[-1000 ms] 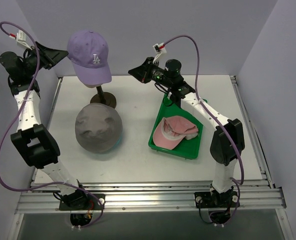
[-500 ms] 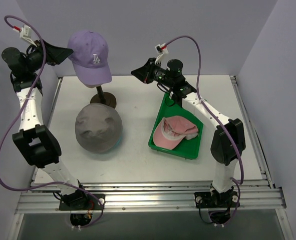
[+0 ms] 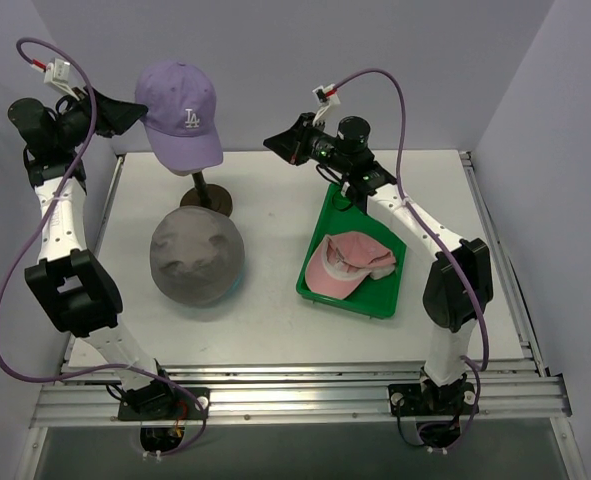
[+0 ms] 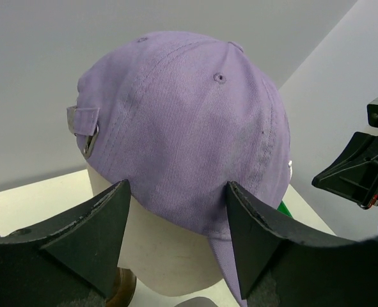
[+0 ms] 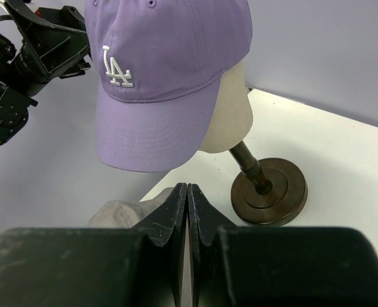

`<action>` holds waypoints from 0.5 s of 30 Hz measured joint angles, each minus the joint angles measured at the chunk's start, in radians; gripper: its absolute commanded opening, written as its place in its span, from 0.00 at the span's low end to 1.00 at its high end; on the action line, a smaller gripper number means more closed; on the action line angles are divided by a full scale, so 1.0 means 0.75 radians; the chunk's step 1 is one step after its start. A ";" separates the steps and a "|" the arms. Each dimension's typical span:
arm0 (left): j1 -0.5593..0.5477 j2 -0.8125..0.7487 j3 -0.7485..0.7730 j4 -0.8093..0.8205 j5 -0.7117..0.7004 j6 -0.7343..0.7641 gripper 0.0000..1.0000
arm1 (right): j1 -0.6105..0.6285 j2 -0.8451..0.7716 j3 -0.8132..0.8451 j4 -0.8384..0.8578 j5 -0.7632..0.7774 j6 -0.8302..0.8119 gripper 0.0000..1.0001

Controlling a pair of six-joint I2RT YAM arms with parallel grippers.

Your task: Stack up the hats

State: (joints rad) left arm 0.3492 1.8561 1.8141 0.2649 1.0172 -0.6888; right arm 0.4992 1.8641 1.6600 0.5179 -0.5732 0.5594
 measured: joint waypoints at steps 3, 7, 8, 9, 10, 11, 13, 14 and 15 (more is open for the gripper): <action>-0.002 -0.014 -0.019 0.003 -0.001 0.005 0.58 | -0.002 0.000 -0.001 0.002 -0.005 0.003 0.00; -0.010 -0.029 -0.034 0.021 0.001 0.007 0.30 | -0.002 0.000 -0.001 0.003 -0.006 0.011 0.00; -0.011 -0.032 -0.037 0.025 0.000 0.005 0.26 | -0.002 0.000 -0.001 0.003 -0.006 0.012 0.00; -0.012 -0.035 -0.041 0.035 -0.001 0.007 0.23 | -0.002 0.000 -0.001 0.003 -0.005 0.016 0.00; -0.012 -0.036 -0.047 0.042 -0.001 0.006 0.18 | -0.002 0.000 -0.001 0.003 -0.006 0.017 0.00; -0.012 -0.037 -0.053 0.048 -0.003 0.003 0.16 | -0.002 0.000 -0.002 0.004 -0.006 0.020 0.00; -0.012 -0.038 -0.068 0.065 -0.009 -0.002 0.14 | -0.002 0.000 -0.004 0.006 -0.006 0.021 0.00; -0.012 -0.041 -0.074 0.071 -0.012 -0.004 0.13 | -0.002 0.000 -0.006 0.011 -0.006 0.023 0.00; -0.012 -0.044 -0.080 0.076 -0.014 -0.006 0.13 | -0.002 0.000 -0.008 0.015 -0.006 0.025 0.00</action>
State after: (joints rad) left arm 0.3401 1.8229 1.7538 0.3222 1.0065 -0.6933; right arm 0.4980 1.8641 1.6539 0.5293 -0.5777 0.5785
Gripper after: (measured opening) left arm 0.148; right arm 0.001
